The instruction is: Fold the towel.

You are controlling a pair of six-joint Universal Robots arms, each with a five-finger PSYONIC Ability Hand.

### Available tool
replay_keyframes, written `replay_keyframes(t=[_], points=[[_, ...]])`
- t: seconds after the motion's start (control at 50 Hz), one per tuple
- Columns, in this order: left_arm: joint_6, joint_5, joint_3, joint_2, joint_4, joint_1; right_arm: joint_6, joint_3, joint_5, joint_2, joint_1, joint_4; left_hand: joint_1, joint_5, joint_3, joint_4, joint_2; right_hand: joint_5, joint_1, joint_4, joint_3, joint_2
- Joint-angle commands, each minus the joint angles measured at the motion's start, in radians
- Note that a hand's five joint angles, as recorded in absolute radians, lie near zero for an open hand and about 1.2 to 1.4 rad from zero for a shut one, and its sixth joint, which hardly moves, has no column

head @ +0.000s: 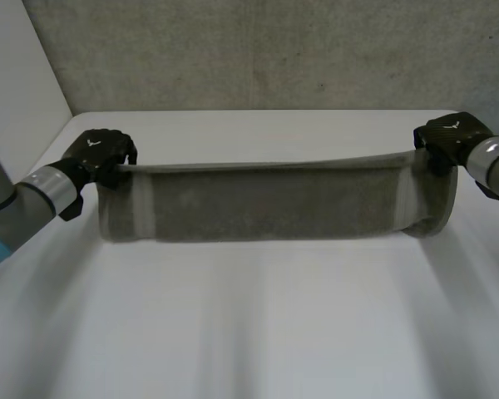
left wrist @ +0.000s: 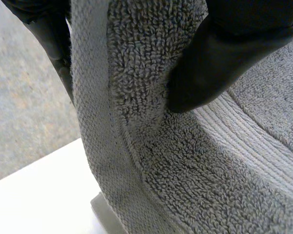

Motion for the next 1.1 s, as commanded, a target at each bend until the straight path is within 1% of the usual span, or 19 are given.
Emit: replay_keyframes(t=[0.02, 0.2, 0.36, 0.38, 0.4, 0.42, 0.44, 0.46, 0.48, 0.5, 0.54, 0.6, 0.76, 0.82, 0.86, 0.92, 0.96, 1.02, 1.1], points=[[-0.003, -0.028, 0.262, -0.181, -0.107, -0.036, 0.003, -0.196, 0.049, 0.162, 0.05, 0.004, 0.136, 0.097, 0.048, 0.036, 0.049, 0.058, 0.067, 0.059, 0.064, 0.088], [-0.024, -0.038, 0.369, -0.273, -0.108, -0.05, 0.003, -0.304, 0.092, 0.256, 0.073, -0.003, 0.136, 0.097, 0.048, 0.036, 0.049, 0.058, 0.067, 0.059, 0.064, 0.088], [-0.044, -0.082, 0.426, -0.317, -0.108, -0.051, 0.003, -0.394, 0.118, 0.329, 0.085, -0.005, 0.136, 0.097, 0.048, 0.036, 0.049, 0.058, 0.067, 0.059, 0.064, 0.088], [-0.045, -0.091, 0.432, -0.322, -0.108, -0.051, 0.004, -0.403, 0.125, 0.336, 0.086, -0.005, 0.136, 0.097, 0.048, 0.036, 0.049, -0.014, -0.004, -0.013, -0.008, 0.017], [-0.045, -0.102, 0.437, -0.324, -0.107, -0.051, 0.006, -0.41, 0.136, 0.339, 0.088, -0.008, 0.136, 0.097, 0.048, 0.036, 0.049, -0.253, -0.243, -0.252, -0.247, -0.222], [-0.045, -0.102, 0.437, -0.324, -0.107, -0.051, 0.006, -0.41, 0.136, 0.339, 0.088, -0.008, 0.136, 0.097, 0.048, 0.036, 0.049, -0.255, -0.246, -0.254, -0.249, -0.225], [-0.045, -0.111, 0.442, -0.325, -0.107, -0.051, 0.007, -0.411, 0.144, 0.343, 0.088, -0.02, 0.136, 0.097, 0.048, 0.036, 0.049, -0.517, -0.507, -0.516, -0.511, -0.486], [-0.045, -0.122, 0.446, -0.327, -0.107, -0.051, 0.01, -0.413, 0.151, 0.343, 0.09, -0.04, -0.041, -0.079, -0.129, -0.141, -0.128, -0.845, -0.835, -0.844, -0.839, -0.814], [-0.045, -0.122, 0.446, -0.327, -0.107, -0.051, 0.01, -0.413, 0.151, 0.343, 0.09, -0.04, -0.043, -0.081, -0.13, -0.143, -0.129, -0.848, -0.839, -0.847, -0.842, -0.818], [-0.05, -0.133, 0.448, -0.327, -0.107, -0.051, 0.01, -0.413, 0.159, 0.343, 0.093, -0.063, -0.319, -0.357, -0.406, -0.419, -0.406, -1.164, -1.154, -1.163, -1.158, -1.133], [-0.07, -0.159, 0.448, -0.324, -0.108, -0.051, 0.012, -0.411, 0.174, 0.342, 0.099, -0.1, -0.836, -0.874, -0.924, -0.936, -0.923, -1.164, -1.154, -1.163, -1.158, -1.133], [-0.101, -0.185, 0.445, -0.317, -0.115, -0.053, 0.017, -0.41, 0.194, 0.334, 0.105, -0.115, -0.868, -0.906, -0.955, -0.968, -0.954, -1.164, -1.154, -1.163, -1.158, -1.133], [-0.164, -0.19, 0.432, -0.278, -0.133, -0.065, 0.096, -0.364, 0.205, 0.26, 0.119, -0.115, -0.997, -1.035, -1.085, -1.097, -1.084, -1.164, -1.154, -1.163, -1.158, -1.133], [-0.165, -0.19, 0.417, -0.256, -0.141, -0.065, 0.11, -0.285, 0.196, 0.202, 0.125, -0.114, -0.994, -1.032, -1.082, -1.094, -1.081, -1.164, -1.154, -1.163, -1.158, -1.133], [-0.167, -0.188, 0.38, -0.221, -0.147, -0.062, 0.121, -0.174, 0.188, 0.118, 0.125, -0.115, -0.985, -1.024, -1.073, -1.086, -1.072, -1.164, -1.154, -1.163, -1.158, -1.133], [-0.167, -0.188, 0.353, -0.198, -0.148, -0.06, 0.124, -0.11, 0.185, 0.079, 0.122, -0.115, -0.985, -1.024, -1.073, -1.086, -1.072, -1.164, -1.154, -1.163, -1.158, -1.133], [-0.165, -0.18, 0.285, -0.152, -0.147, -0.057, 0.122, 0.018, 0.168, 0.0, 0.116, -0.115, -0.985, -1.024, -1.073, -1.086, -1.072, -1.164, -1.154, -1.163, -1.158, -1.133], [-0.164, -0.177, 0.2, -0.097, -0.145, -0.054, 0.119, 0.131, 0.139, -0.06, 0.108, -0.115, -0.988, -1.027, -1.076, -1.089, -1.075, -1.164, -1.154, -1.163, -1.158, -1.133], [-0.161, -0.174, 0.108, -0.045, -0.136, -0.054, 0.11, 0.216, 0.115, -0.086, 0.09, -0.115, -0.988, -1.027, -1.076, -1.089, -1.075, -1.159, -1.15, -1.159, -1.153, -1.129]])
